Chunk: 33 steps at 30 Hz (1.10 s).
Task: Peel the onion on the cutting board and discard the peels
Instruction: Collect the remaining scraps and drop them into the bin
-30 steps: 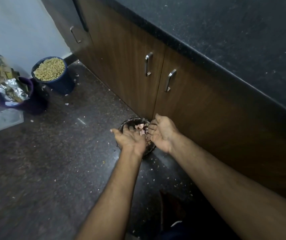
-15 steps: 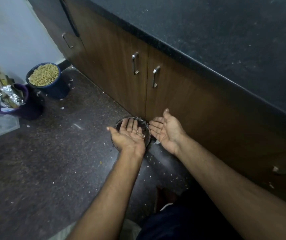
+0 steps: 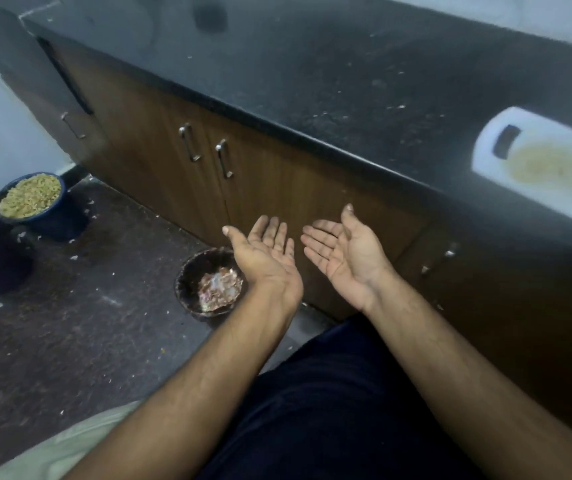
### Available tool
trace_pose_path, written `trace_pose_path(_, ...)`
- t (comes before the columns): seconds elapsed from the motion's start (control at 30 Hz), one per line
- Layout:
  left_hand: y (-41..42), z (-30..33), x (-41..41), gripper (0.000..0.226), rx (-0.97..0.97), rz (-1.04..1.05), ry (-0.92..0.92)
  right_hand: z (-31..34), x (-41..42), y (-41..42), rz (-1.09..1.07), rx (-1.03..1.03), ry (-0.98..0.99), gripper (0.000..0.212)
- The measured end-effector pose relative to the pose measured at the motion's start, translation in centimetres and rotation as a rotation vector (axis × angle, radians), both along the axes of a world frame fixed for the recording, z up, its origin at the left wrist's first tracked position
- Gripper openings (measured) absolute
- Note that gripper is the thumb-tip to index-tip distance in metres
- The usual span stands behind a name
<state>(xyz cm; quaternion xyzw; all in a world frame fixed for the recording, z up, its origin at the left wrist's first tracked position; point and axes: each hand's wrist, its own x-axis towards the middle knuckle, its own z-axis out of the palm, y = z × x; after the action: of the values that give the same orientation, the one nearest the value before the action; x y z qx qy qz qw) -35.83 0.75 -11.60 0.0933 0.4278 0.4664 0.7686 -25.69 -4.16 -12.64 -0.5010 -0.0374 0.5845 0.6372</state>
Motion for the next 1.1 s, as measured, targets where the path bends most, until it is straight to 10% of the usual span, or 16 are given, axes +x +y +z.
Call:
trace_pose_path(0.77, -11.3, 4.7, 12.8, 0.083, 0.195, -0.486, -0.095, 5.1, 9.5, -16.1, -0.565, 0.279, 0.009, 0.082)
trace_pose_path(1.1, -10.5, 7.2, 16.9, 0.066, 0.459, -0.609, -0.039, 8.6, 13.0, -16.3, -0.669, 0.209, -0.325, 0.056)
